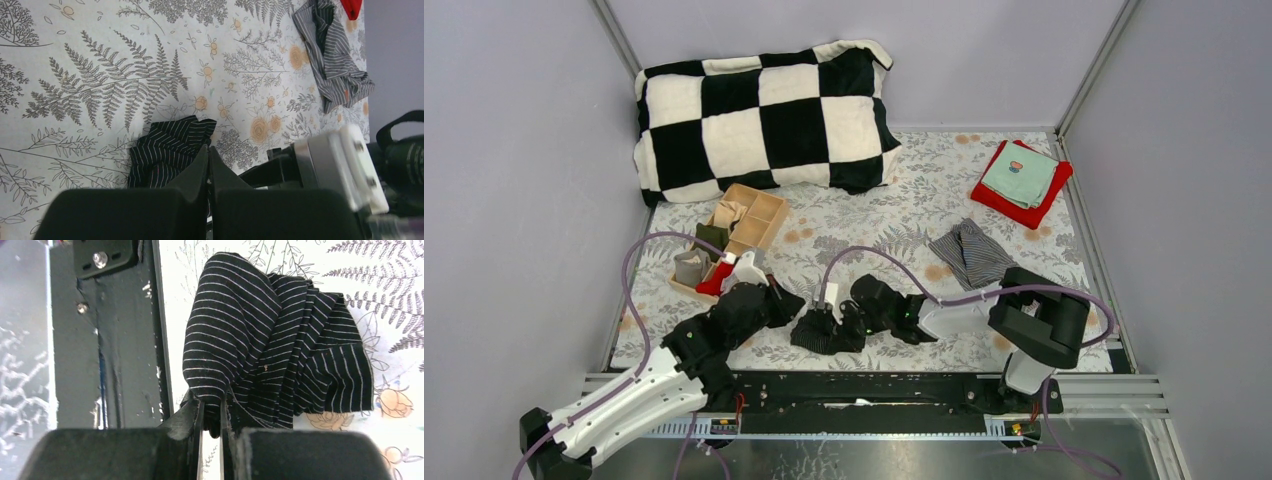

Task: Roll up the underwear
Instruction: Roll the underwear to the center of the board.

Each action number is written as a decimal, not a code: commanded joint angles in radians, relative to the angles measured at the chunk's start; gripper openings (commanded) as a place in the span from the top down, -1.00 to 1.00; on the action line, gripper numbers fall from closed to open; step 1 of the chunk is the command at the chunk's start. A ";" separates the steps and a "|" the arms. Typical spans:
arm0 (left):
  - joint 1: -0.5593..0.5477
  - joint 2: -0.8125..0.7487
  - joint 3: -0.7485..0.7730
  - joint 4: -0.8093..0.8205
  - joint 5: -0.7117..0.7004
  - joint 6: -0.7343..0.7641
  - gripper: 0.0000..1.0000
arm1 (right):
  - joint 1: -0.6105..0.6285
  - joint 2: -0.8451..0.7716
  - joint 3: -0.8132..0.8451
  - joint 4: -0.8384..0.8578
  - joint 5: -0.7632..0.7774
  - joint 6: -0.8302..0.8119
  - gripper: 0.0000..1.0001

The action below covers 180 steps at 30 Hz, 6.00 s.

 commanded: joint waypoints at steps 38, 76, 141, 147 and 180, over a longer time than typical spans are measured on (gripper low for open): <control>-0.003 0.233 -0.158 0.286 0.169 0.024 1.00 | -0.237 0.189 0.075 -0.240 -0.034 0.704 0.35; -0.008 0.382 -0.166 0.258 0.122 -0.032 1.00 | -0.236 -0.069 0.103 -0.331 0.109 0.576 -0.08; -0.008 0.087 -0.016 0.193 0.080 0.077 0.81 | 0.407 0.073 -0.071 0.152 0.898 -0.704 1.00; -0.009 0.128 -0.102 0.241 0.193 0.060 1.00 | 0.408 0.047 -0.053 0.134 0.890 -0.672 1.00; -0.013 0.318 -0.228 0.287 0.150 -0.096 1.00 | 0.408 -0.003 -0.119 0.303 0.871 -0.627 -0.45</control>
